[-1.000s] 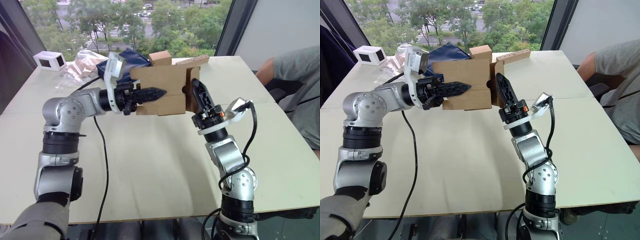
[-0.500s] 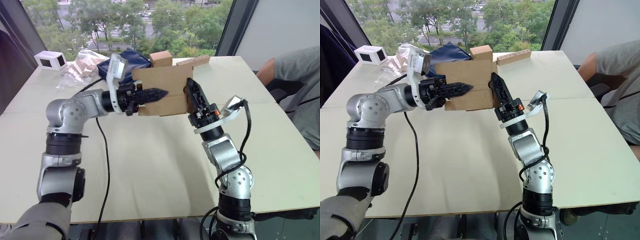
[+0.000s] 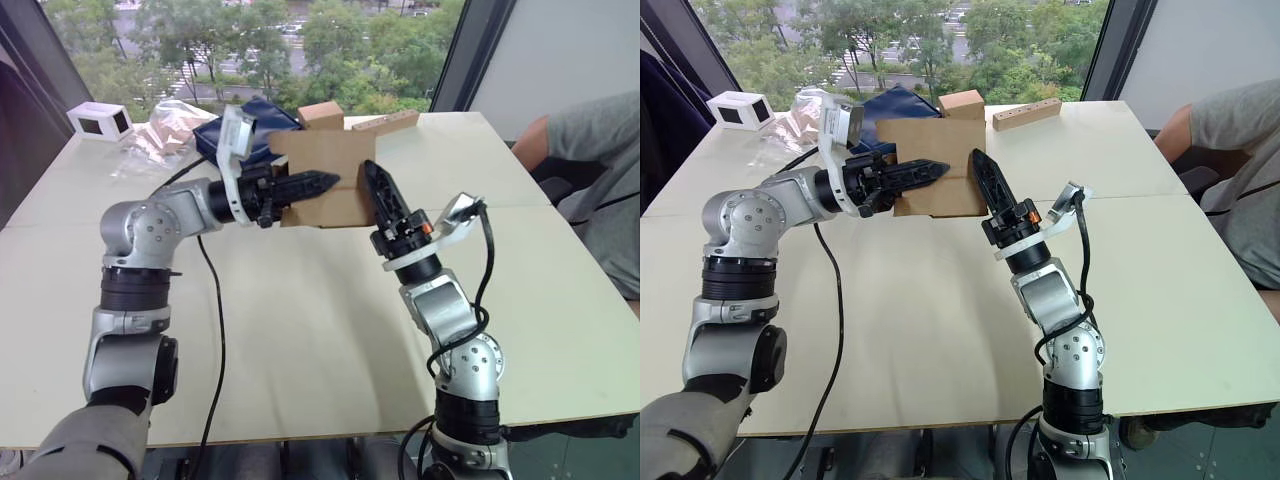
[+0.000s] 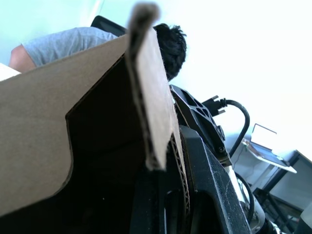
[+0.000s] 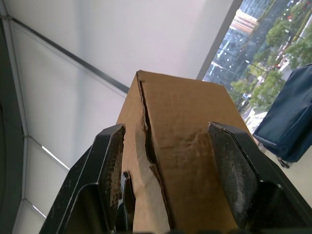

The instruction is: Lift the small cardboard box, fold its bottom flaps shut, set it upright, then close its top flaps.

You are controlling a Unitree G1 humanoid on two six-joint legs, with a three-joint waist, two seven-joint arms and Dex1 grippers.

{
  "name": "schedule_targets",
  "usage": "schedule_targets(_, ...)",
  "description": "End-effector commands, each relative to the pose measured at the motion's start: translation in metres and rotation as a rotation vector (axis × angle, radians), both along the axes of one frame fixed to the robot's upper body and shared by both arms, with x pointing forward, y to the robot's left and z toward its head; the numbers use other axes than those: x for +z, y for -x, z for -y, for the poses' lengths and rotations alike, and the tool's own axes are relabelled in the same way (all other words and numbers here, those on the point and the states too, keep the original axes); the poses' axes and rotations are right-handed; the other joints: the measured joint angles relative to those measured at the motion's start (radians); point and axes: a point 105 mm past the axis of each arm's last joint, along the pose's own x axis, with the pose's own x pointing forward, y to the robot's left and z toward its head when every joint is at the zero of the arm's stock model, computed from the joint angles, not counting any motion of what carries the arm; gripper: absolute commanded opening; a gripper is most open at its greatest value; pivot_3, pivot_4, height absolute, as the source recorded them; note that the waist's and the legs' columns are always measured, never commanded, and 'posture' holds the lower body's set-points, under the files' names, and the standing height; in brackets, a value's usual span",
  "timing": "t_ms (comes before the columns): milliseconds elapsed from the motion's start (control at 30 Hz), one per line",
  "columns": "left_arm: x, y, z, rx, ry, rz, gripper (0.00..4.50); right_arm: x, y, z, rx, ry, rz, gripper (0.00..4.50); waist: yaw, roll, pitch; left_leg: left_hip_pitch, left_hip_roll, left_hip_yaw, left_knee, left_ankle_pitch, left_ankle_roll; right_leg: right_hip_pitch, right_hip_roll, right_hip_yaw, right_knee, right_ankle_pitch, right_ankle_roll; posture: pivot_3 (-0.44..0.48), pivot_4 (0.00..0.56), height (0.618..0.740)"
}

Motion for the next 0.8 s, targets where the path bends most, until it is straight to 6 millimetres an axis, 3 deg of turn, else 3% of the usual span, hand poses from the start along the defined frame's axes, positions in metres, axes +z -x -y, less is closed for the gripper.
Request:
schedule_targets(33, 0.014, 0.005, -0.003, -0.014, 0.011, 0.051, 0.00, 0.011, 0.012, -0.002, 0.037, 0.011, 0.064, 2.77, 0.000, 0.000, 0.000, 0.000, 0.000, 0.000, 0.000, 0.000, 0.000, 0.000, 0.000, 0.000, 0.000, 0.000, 0.000, 0.000, 0.150, 0.740)
schedule_targets(300, 0.014, 0.010, -0.014, -0.053, -0.030, 0.048, 0.00, 0.013, 0.020, 0.035, -0.019, 0.064, 0.088, 2.77, 0.001, 0.000, 0.000, 0.000, 0.000, 0.000, 0.000, 0.000, 0.000, 0.000, 0.000, 0.000, 0.000, 0.000, 0.000, 0.000, 0.150, 0.740)
schedule_targets(433, 0.014, 0.010, -0.015, -0.058, -0.034, 0.047, 0.00, 0.012, 0.025, 0.039, -0.013, 0.091, 0.091, 2.77, 0.001, 0.000, 0.000, 0.000, 0.000, 0.000, 0.000, 0.000, 0.000, 0.000, 0.000, 0.000, 0.000, 0.000, 0.000, 0.000, 0.150, 0.740)
schedule_targets(533, 0.013, 0.011, -0.014, -0.065, -0.041, 0.047, 0.00, 0.010, 0.022, 0.045, -0.054, 0.114, 0.077, 2.13, 0.000, 0.000, 0.000, 0.000, 0.000, 0.000, 0.000, 0.000, 0.000, 0.000, 0.000, 0.000, 0.000, 0.000, 0.000, 0.000, 0.150, 0.740)
schedule_targets(700, 0.011, 0.012, -0.013, -0.078, -0.052, 0.048, 0.00, 0.008, 0.024, 0.043, -0.058, 0.180, 0.089, 0.11, 0.001, 0.000, 0.000, 0.000, 0.000, 0.000, 0.000, 0.000, 0.000, 0.000, 0.001, 0.000, 0.000, 0.000, 0.000, 0.000, 0.150, 0.740)
schedule_targets(800, 0.011, 0.012, -0.012, -0.083, -0.060, 0.050, 0.00, 0.008, 0.028, 0.035, -0.019, 0.226, 0.106, 0.11, 0.001, 0.000, 0.000, 0.000, 0.000, 0.000, 0.000, 0.000, 0.000, 0.000, 0.001, 0.000, 0.000, 0.000, 0.000, 0.000, 0.150, 0.740)
